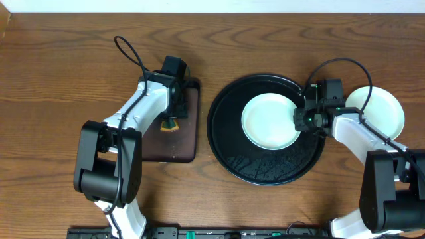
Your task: Clean dirty plates on tray and stack at the side
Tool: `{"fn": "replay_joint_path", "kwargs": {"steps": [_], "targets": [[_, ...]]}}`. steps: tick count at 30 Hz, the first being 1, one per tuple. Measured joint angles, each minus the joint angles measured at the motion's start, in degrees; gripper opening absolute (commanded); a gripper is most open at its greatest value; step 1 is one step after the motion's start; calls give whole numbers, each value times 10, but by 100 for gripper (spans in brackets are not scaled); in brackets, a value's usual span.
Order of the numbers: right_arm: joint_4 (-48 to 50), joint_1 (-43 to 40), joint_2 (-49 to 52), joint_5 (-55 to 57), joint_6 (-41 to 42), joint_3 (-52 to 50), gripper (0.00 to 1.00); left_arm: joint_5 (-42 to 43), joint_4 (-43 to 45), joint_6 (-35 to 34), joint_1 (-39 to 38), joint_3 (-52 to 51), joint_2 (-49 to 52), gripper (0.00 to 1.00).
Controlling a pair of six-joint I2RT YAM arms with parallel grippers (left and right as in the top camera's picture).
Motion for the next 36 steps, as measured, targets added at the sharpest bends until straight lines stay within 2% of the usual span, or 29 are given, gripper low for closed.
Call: {"fn": "replay_joint_path", "kwargs": {"steps": [11,22,28,36], "targets": [[-14,0,-26,-2,3,1,1,0,0,0,0,0,0,79],[-100,6,-215,68,2,80,1,0,0,0,0,0,0,80],[-108,75,-295,192,-7,81,1,0,0,0,0,0,0,80],[-102,287,-313,513,-23,81,1,0,0,0,0,0,0,80]]}}
